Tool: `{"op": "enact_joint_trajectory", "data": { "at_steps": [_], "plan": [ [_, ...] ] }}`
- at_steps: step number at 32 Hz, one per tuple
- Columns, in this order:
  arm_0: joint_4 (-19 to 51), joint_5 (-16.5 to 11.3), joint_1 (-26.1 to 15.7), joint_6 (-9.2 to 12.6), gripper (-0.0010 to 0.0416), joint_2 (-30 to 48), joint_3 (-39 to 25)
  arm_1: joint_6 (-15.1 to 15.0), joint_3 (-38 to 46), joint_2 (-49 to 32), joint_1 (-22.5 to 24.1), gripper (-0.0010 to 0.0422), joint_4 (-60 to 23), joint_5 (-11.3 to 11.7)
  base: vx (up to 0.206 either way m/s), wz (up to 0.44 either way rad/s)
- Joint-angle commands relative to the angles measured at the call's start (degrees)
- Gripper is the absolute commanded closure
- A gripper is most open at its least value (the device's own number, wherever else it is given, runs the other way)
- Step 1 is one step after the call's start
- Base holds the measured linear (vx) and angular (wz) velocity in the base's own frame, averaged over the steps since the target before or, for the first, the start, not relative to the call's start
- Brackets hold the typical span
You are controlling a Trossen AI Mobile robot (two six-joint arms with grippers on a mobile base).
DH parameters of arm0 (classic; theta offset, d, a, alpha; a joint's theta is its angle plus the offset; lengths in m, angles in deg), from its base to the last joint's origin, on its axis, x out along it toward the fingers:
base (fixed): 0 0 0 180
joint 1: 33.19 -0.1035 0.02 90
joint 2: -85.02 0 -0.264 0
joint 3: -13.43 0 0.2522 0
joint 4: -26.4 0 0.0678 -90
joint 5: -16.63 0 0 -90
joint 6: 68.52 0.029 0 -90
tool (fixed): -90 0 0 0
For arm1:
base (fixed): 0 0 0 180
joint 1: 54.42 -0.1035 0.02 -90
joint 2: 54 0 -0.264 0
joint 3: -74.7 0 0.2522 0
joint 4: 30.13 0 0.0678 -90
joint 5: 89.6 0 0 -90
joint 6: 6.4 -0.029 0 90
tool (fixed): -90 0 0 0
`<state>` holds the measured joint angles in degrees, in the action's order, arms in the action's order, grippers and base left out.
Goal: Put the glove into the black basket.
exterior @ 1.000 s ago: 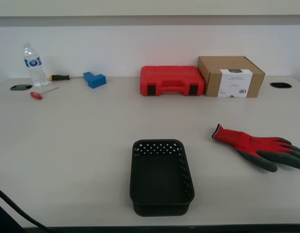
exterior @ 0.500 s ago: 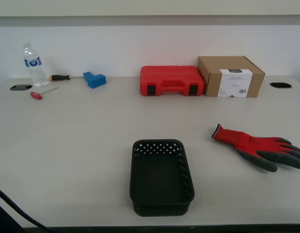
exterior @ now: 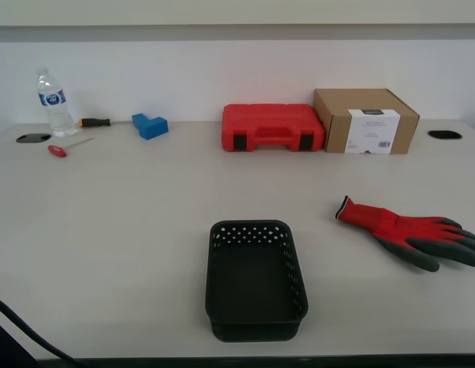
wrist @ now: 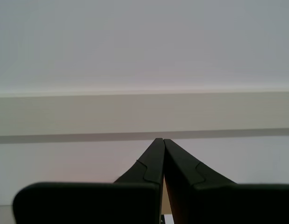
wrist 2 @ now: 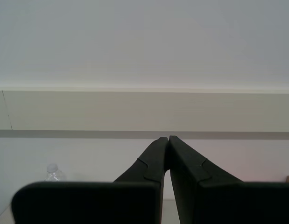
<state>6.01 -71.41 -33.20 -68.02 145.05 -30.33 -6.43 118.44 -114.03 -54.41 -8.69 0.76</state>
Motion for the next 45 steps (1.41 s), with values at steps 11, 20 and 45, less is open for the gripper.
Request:
{"op": "enact_joint_trajectory", "data": {
  "at_steps": [11,20,45],
  "plan": [
    [15.9,2.0,0.3,4.1,0.0405,9.4,0.0,0.0,0.0,0.0,0.0,0.0412,0.2,0.0,0.000,0.000],
    [27.5,-0.2,0.3,4.2,0.0405,25.0,-1.2,0.0,0.0,0.0,0.0,0.0412,0.0,0.0,0.000,0.000],
    [62.2,-2.2,-0.2,-10.1,0.0405,63.5,-27.8,0.0,0.1,0.0,0.0,0.0412,0.0,0.0,0.000,0.000]
  ]
}}
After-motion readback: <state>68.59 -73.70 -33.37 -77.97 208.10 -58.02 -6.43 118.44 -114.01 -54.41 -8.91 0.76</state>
